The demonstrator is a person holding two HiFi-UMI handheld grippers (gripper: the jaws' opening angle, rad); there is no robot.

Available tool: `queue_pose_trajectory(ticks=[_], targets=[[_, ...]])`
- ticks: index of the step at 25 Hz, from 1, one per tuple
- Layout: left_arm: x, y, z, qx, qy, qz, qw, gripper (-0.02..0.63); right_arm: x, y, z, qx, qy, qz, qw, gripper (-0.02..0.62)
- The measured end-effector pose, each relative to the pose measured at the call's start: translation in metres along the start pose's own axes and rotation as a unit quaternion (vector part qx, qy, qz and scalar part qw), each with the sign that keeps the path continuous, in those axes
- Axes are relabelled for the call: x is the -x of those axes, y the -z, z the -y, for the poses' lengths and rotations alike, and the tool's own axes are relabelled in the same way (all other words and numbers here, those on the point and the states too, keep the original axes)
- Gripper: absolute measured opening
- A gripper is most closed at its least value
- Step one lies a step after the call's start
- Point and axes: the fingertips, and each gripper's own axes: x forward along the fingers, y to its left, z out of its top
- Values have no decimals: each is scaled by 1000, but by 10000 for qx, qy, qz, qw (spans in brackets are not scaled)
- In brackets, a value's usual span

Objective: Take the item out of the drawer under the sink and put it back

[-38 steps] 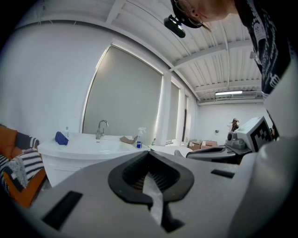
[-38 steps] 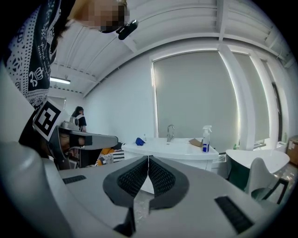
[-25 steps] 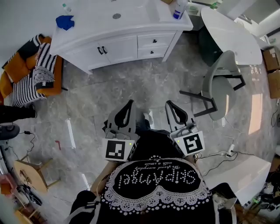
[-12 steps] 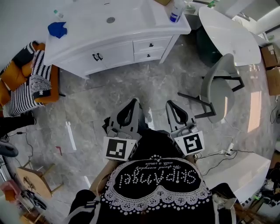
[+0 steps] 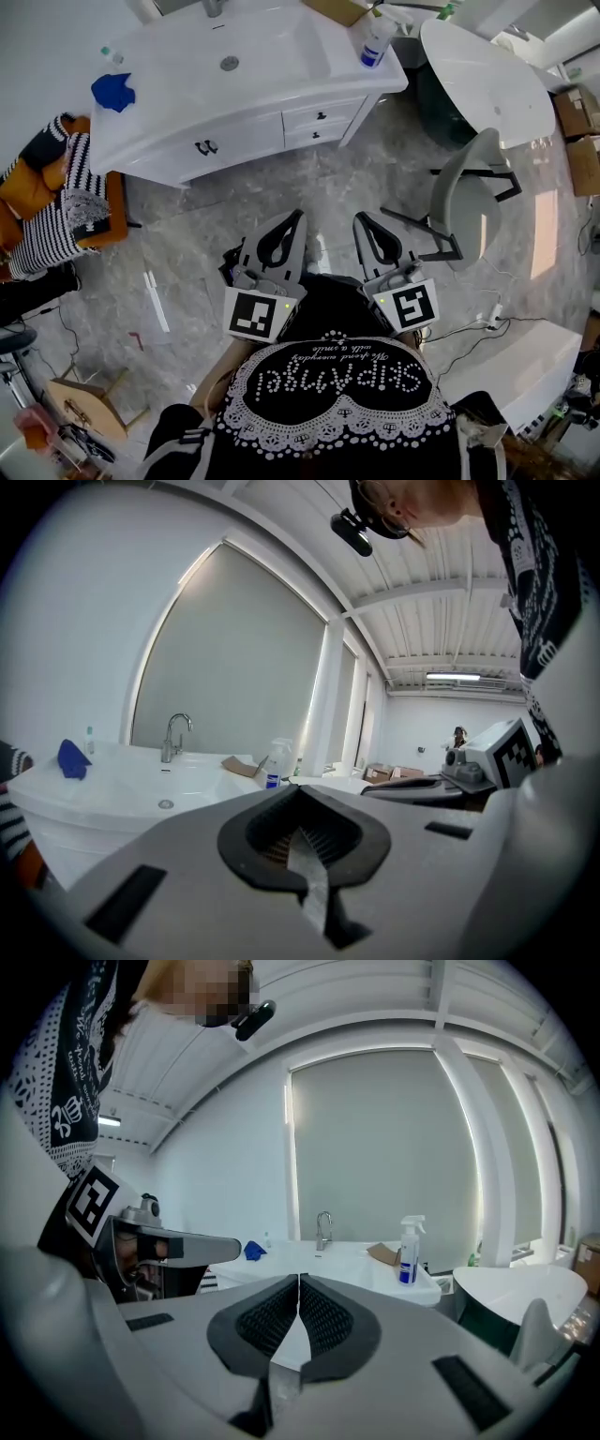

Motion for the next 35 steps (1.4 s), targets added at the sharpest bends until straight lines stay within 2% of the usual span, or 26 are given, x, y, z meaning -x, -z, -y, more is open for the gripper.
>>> queue_pose_trajectory(ticks=[15, 24, 35], targets=[[-35, -8, -68, -50, 26, -95, 9999, 3, -69, -2, 11, -190, 190, -34, 9996, 20], [-39, -1, -75, 55, 14, -229, 9997, 3, -74, 6, 15, -289, 253, -155, 9991, 20], [-54, -10, -85, 146, -331, -114, 9993, 3, -92, -3, 30, -197, -47, -196, 9996, 20]])
